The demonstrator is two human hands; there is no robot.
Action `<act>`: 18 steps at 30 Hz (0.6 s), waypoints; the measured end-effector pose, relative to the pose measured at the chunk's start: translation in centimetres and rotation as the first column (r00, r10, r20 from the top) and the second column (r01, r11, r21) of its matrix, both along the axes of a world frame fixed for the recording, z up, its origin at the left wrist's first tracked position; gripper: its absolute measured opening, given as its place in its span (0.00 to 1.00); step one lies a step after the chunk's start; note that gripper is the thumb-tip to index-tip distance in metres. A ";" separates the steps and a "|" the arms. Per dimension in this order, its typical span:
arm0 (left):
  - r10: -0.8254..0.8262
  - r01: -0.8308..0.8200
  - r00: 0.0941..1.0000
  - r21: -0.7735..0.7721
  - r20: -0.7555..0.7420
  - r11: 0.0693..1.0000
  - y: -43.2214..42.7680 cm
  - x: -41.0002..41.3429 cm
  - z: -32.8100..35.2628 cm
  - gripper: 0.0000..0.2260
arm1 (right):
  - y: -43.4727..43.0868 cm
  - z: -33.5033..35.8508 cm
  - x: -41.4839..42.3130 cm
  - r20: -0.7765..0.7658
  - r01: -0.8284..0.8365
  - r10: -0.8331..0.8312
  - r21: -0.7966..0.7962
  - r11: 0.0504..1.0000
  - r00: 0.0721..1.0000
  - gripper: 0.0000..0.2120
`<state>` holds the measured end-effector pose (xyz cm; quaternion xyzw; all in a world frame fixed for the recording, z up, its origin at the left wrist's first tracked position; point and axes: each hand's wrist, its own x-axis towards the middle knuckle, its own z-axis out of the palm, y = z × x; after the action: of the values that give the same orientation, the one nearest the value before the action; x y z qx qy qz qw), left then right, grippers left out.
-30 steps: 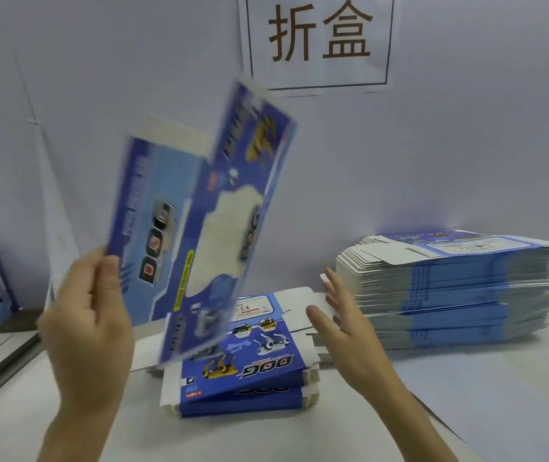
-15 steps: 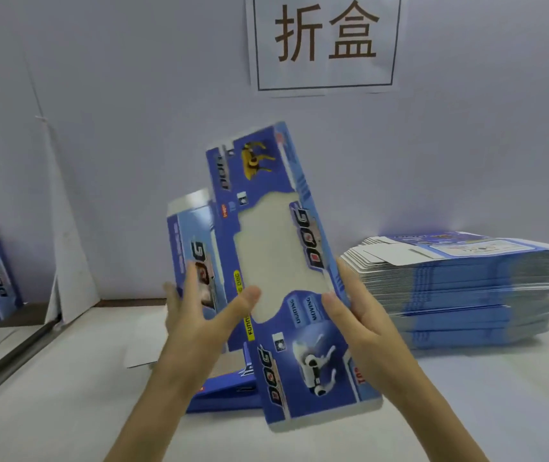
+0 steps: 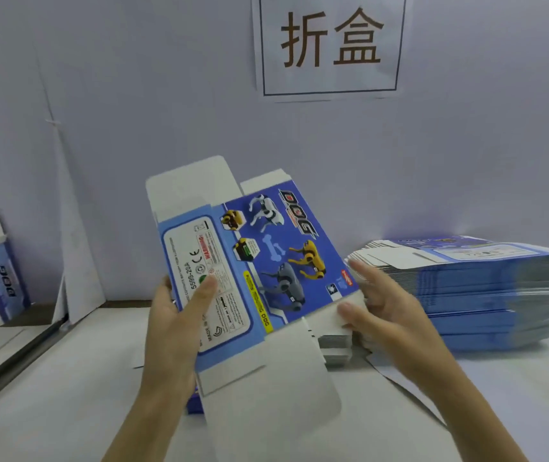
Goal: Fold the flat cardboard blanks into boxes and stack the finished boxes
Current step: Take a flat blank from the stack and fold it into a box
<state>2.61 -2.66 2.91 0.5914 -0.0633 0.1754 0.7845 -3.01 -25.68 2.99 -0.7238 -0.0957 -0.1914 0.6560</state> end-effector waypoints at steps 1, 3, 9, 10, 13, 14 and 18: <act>0.025 -0.025 1.000 0.102 0.000 0.994 -0.3 0.2 -0.4 0.26 | -0.1 -0.1 0.2 0.008 -0.040 0.040 0.079 0.996 0.999 0.23; 0.101 -0.091 0.995 0.404 -0.003 0.910 -1.0 0.3 -1.2 0.44 | 0.4 -0.5 0.5 0.017 -0.049 0.046 0.158 0.986 0.999 0.21; 0.029 0.113 0.984 0.736 -0.177 0.667 -1.2 -0.1 -1.5 0.69 | 1.0 -0.7 0.7 0.039 -0.078 0.071 0.249 0.965 0.997 0.21; 0.021 0.126 0.983 0.742 -0.185 0.658 -1.0 -0.1 -1.4 0.70 | 1.0 -0.7 0.7 0.038 -0.071 0.064 0.246 0.967 0.997 0.21; 0.002 0.120 0.986 0.728 -0.165 0.675 -0.8 0.0 -1.4 0.67 | 1.2 -0.7 0.7 0.055 -0.074 0.066 0.166 0.983 0.996 0.25; -0.014 0.108 0.991 0.715 -0.136 0.691 -0.9 0.1 -1.5 0.64 | 1.4 -0.7 0.6 0.079 -0.074 0.066 0.115 0.991 0.995 0.27; -0.272 0.307 0.951 0.532 -0.146 0.789 -0.7 -0.1 -1.3 0.59 | 1.2 -1.3 0.8 0.282 0.222 -0.166 -0.180 0.958 0.945 0.29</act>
<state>2.52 -3.40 1.58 0.7794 -0.1761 0.0093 0.6012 -2.17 -24.49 1.73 -0.7626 -0.1297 -0.3390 0.5355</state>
